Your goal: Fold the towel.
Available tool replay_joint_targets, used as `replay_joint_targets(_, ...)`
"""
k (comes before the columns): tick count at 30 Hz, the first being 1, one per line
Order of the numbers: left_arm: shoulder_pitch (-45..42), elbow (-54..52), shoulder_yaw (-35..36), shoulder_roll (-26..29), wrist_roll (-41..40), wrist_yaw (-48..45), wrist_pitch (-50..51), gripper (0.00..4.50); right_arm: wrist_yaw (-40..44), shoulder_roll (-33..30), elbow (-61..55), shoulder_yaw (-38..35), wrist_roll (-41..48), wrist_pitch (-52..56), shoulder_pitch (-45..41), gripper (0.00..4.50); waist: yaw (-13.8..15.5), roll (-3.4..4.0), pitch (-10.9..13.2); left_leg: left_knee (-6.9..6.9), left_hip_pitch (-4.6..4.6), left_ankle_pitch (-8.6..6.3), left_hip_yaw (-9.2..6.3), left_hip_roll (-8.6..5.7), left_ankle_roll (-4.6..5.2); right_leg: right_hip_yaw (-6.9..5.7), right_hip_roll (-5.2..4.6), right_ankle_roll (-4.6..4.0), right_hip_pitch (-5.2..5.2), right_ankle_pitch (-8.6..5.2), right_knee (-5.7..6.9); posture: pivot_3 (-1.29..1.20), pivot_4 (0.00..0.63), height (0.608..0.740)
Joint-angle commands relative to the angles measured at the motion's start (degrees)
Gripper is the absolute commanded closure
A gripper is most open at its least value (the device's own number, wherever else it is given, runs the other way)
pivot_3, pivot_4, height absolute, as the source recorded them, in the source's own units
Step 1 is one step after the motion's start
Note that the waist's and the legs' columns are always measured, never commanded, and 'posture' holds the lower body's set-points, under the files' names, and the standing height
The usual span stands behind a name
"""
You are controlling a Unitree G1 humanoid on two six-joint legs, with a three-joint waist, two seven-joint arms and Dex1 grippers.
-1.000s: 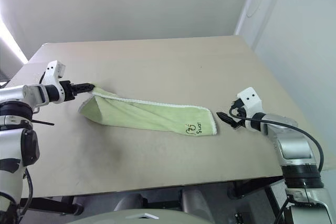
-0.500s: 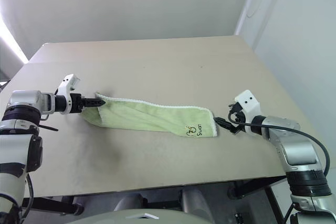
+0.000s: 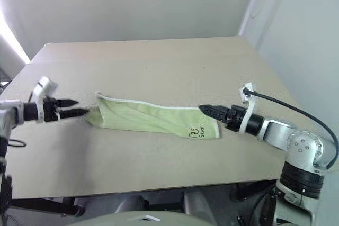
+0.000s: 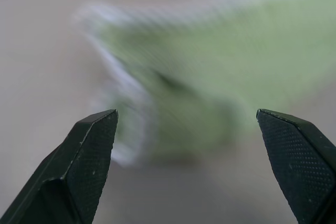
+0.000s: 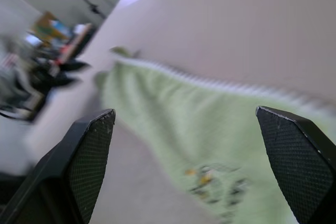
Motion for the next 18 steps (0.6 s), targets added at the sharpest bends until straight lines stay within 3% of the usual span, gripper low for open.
replay_joint_targets(1,1.0,-4.49,-2.07,0.57,3.02,0.91,-7.68,0.03,-6.07,1.83,1.42,-2.79,9.22,2.67,0.06,0.0,0.11,0.01,0.01,0.01,0.0,0.0,0.0,0.0,0.0,-0.01,0.0,0.09,0.0,-0.05,-0.01,0.0,0.0,0.712)
replay_joint_targets(6,0.13,-1.0,-5.03,-1.11,6.68,4.0,-14.03,0.03,-15.89,3.89,2.87,-1.74,22.28,2.67,4.29,0.0,-0.44,0.12,-0.01,-0.01,0.02,0.0,0.01,0.01,0.0,-0.01,0.04,0.1,0.03,-0.05,-0.01,0.0,0.0,0.712)
replay_joint_targets(10,-0.13,1.82,-7.4,0.07,9.66,3.05,-18.53,0.03,-23.34,1.9,2.43,1.59,31.52,-1.52,9.17,0.0,-0.81,0.15,0.0,-0.07,0.0,0.0,0.03,0.04,0.01,0.01,0.07,0.1,-0.01,-0.06,-0.04,0.0,0.0,0.712)
replay_joint_targets(18,0.18,5.09,-10.2,2.56,15.16,4.92,-22.09,0.03,-32.32,-3.5,1.42,10.06,39.41,-12.45,13.69,0.0,-2.06,0.35,-0.12,-0.16,-0.01,-0.01,0.13,0.09,0.01,0.09,0.09,0.11,0.16,-0.08,-0.04,0.0,0.0,0.712)
